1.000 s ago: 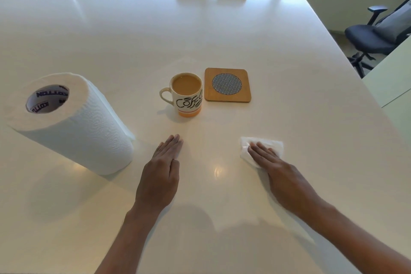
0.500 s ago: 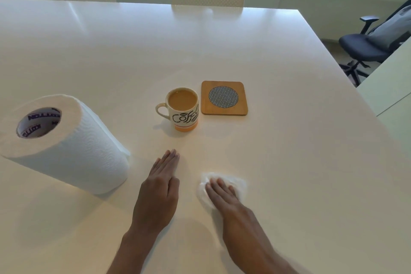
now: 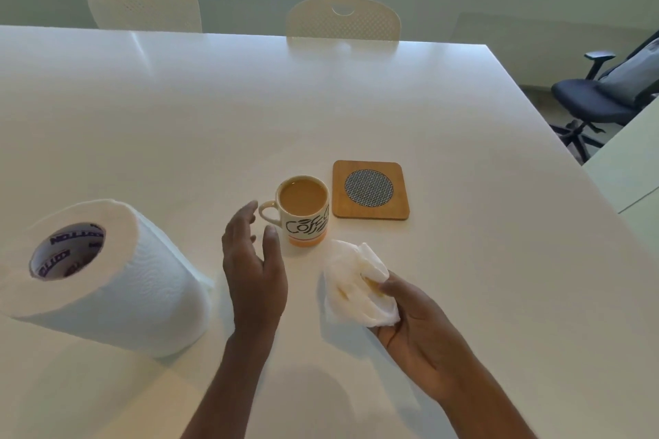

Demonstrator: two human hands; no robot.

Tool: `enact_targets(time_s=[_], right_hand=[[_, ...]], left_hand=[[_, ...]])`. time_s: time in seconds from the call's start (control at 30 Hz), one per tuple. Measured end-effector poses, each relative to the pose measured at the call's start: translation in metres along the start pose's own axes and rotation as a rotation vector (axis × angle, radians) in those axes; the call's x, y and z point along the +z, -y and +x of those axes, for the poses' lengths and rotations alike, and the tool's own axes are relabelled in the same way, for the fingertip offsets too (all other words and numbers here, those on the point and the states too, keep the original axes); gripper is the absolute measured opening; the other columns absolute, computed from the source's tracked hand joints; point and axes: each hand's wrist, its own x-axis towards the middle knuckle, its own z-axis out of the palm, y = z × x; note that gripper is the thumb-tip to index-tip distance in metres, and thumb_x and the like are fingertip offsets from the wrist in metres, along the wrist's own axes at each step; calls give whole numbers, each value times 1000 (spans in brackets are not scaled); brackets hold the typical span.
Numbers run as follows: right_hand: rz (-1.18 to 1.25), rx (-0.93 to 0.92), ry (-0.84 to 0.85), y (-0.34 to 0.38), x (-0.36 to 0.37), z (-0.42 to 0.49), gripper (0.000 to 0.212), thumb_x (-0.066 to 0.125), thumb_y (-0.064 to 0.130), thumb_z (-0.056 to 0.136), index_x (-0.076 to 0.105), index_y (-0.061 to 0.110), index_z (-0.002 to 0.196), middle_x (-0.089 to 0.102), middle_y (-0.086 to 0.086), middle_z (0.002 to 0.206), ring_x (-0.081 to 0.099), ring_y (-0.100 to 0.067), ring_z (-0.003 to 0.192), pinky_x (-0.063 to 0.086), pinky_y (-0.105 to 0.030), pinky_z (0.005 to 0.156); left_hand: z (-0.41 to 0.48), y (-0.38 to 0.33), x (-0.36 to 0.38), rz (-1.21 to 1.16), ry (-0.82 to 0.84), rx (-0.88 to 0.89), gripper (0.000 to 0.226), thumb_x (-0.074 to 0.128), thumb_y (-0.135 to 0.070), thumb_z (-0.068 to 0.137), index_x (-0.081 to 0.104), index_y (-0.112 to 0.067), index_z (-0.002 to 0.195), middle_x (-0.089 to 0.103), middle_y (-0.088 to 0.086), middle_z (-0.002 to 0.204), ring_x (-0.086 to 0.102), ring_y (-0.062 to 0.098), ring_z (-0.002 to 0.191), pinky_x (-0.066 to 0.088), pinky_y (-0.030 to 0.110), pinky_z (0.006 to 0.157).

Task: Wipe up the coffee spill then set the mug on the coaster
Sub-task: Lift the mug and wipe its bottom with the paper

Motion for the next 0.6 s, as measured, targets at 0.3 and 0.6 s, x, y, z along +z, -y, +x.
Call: enact_targets(time_s=[0.3,0.6], right_hand=[[-264,-137,-236,12,-10,24,42,84,16,82,72,9,122,81,-21,110,79,-30,92,66,-36,77],[-569,-196,-119,27,-14,33,31,65,4,102,81,24,120,82,-6,117,77,-18,107,60,-23,83]], left_hand=[[38,20,23,60,76,-65,23,44,-25,110,63,-14,115,68,5,113,61,22,101,51,42,88],[47,31,20,-137,176,-181,23,44,-42,103,57,-25,94,59,-7,71,45,18,58,39,33,52]])
